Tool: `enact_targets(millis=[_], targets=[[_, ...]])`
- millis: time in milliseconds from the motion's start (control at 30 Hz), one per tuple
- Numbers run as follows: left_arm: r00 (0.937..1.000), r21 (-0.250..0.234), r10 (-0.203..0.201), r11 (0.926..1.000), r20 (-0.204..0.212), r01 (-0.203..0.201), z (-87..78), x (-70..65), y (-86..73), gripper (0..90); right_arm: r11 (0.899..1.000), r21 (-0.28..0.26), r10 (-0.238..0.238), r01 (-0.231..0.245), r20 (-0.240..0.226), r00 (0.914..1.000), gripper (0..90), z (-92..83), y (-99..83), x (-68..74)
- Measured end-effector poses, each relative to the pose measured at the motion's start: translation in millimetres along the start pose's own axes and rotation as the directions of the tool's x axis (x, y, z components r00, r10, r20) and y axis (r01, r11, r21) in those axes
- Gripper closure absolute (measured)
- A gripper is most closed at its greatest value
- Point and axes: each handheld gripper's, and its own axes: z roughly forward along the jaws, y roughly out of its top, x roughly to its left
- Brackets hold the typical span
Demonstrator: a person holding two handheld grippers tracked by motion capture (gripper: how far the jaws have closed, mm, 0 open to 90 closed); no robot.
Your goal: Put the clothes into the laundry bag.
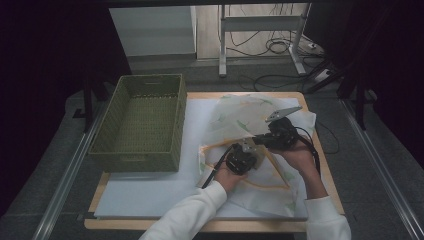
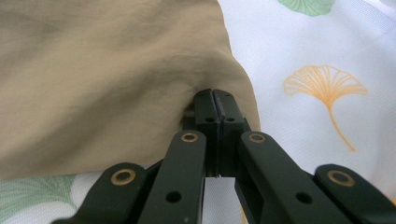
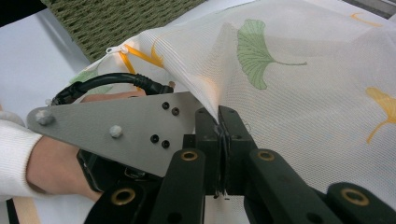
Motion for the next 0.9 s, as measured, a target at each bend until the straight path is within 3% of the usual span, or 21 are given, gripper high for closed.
enact_targets(millis=[67, 100, 567, 733, 900], targets=[[1.0000, 0.002, 0.006, 1.0000, 0.007, -0.006, -1.8, -1.0, -0.7, 90.0, 1.000, -0.001, 0.002, -0.002, 0.000, 1.0000, 86.4, 0.0, -0.2, -0.1], [0.9991, 0.009, -0.039, 0.9992, 0.018, 0.039, -4.1, -5.1, -2.3, 90.0, 1.000, -0.002, 0.001, -0.001, -0.001, 1.0000, 86.5, 0.0, -0.4, -0.5], [0.9940, -0.028, -0.018, 0.9994, 0.108, 0.022, -44.1, -15.0, -23.7, 90.0, 1.000, 0.007, 0.007, -0.007, -0.004, 1.0000, 86.5, 2.7, -1.8, -1.8], [0.9849, -0.043, -0.049, 0.9974, 0.166, 0.057, -63.1, -15.2, -35.7, 89.7, 1.000, 0.015, 0.007, -0.007, -0.005, 1.0000, 86.4, 4.5, -2.3, -1.4], [0.9889, -0.051, -0.014, 0.9985, 0.148, 0.022, -83.9, -9.9, -51.7, 89.7, 1.000, 0.026, 0.009, -0.008, -0.009, 0.9999, 86.4, 7.5, -3.3, -1.2]])
